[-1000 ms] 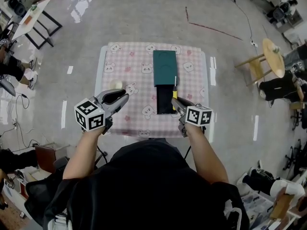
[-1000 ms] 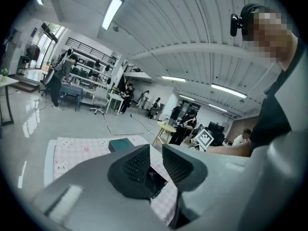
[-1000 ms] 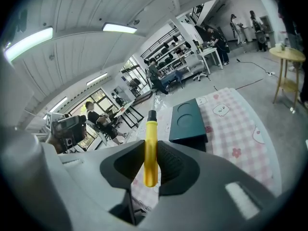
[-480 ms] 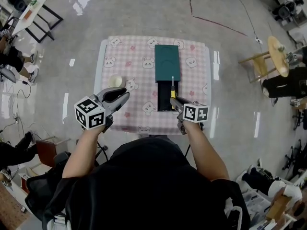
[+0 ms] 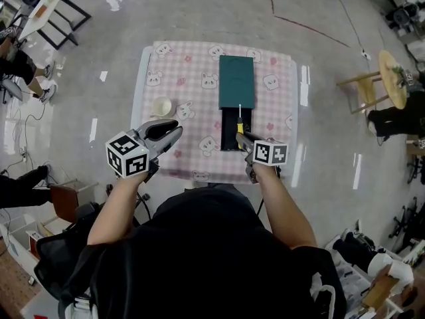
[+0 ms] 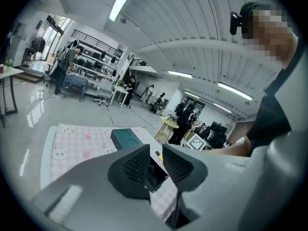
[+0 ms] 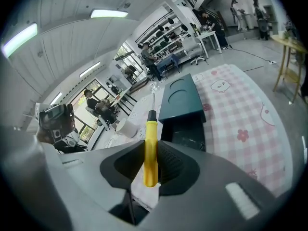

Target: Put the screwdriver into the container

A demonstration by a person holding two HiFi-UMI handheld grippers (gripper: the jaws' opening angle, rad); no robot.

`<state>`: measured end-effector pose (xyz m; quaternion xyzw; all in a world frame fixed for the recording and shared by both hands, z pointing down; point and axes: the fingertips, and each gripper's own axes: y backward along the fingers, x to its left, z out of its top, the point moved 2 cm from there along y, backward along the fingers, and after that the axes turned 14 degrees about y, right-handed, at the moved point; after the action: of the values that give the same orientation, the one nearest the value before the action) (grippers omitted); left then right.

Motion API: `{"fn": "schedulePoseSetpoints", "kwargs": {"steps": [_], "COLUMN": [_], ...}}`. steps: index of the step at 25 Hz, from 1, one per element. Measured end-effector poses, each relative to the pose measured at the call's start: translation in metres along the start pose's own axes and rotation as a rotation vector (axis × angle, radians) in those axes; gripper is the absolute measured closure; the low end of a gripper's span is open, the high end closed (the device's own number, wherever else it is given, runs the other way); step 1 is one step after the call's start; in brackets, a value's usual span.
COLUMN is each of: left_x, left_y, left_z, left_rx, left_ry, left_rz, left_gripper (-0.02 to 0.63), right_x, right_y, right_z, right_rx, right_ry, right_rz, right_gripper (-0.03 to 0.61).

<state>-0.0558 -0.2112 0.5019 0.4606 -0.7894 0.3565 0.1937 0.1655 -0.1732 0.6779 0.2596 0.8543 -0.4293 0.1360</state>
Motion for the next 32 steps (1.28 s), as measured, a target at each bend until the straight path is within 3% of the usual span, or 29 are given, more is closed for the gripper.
{"fn": "schedulePoseSetpoints", "kwargs": {"steps": [11, 32], "left_x": [0.010, 0.045], "left_y": [-0.009, -0.013], "left_z": [-0.022, -0.026], "left_rx": [0.030, 0.058], "left_ry": [0.033, 0.082], "left_rz": [0.013, 0.019], "left_gripper": [0.537, 0.537], "right_x": [-0.011, -0.030], "right_y": [-0.017, -0.059], "right_z": [-0.016, -0.039], "right_rx": [0.055, 0.224], "right_ry": [-0.011, -0.049], "right_rz": [0.001, -0.024], "right_gripper": [0.465, 0.465]}}
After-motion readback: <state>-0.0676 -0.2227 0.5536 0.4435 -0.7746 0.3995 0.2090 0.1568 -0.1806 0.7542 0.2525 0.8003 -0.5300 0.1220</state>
